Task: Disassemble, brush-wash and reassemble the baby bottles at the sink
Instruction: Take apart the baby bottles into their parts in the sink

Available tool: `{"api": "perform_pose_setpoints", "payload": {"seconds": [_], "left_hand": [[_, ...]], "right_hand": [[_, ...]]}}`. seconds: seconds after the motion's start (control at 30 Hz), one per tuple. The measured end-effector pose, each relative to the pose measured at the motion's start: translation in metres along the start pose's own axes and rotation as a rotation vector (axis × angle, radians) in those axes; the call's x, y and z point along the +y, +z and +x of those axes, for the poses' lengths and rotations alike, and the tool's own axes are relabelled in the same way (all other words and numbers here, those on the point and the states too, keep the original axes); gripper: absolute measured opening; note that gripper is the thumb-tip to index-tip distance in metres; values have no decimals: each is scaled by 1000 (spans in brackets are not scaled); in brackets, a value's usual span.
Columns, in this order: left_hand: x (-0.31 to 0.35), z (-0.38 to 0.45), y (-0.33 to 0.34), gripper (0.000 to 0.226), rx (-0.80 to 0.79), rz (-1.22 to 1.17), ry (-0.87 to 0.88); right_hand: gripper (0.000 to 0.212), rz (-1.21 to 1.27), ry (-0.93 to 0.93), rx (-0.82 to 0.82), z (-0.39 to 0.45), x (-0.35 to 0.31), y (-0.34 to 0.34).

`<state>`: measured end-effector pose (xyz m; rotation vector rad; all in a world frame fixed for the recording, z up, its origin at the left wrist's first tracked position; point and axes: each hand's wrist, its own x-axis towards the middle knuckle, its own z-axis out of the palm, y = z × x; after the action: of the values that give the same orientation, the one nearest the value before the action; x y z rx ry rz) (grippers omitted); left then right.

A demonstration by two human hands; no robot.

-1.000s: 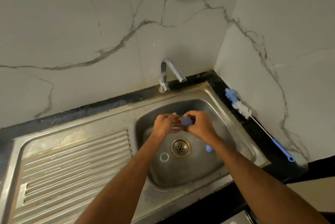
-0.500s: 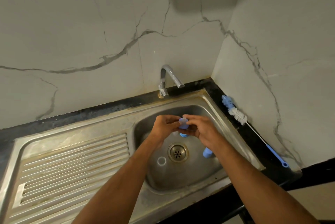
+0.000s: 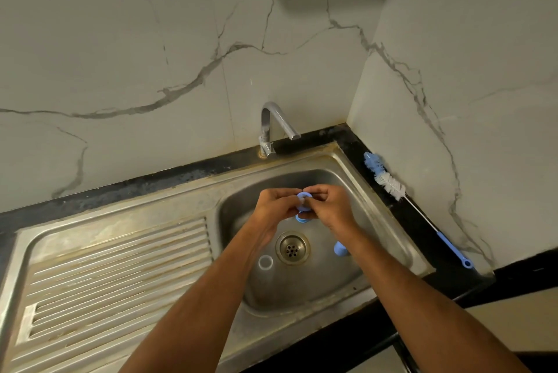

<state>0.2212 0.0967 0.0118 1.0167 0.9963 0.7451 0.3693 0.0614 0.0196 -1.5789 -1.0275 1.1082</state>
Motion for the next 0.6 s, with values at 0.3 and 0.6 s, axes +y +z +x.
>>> {"api": "perform_pose_setpoints", "payload": {"seconds": [0.3, 0.6], "left_hand": [[-1, 2, 5, 26, 32, -1, 7], [-1, 1, 7, 25, 150, 149, 137]], "right_hand": [[18, -195, -4, 98, 8, -2, 7], [23, -167, 10, 19, 13, -4, 5]]}}
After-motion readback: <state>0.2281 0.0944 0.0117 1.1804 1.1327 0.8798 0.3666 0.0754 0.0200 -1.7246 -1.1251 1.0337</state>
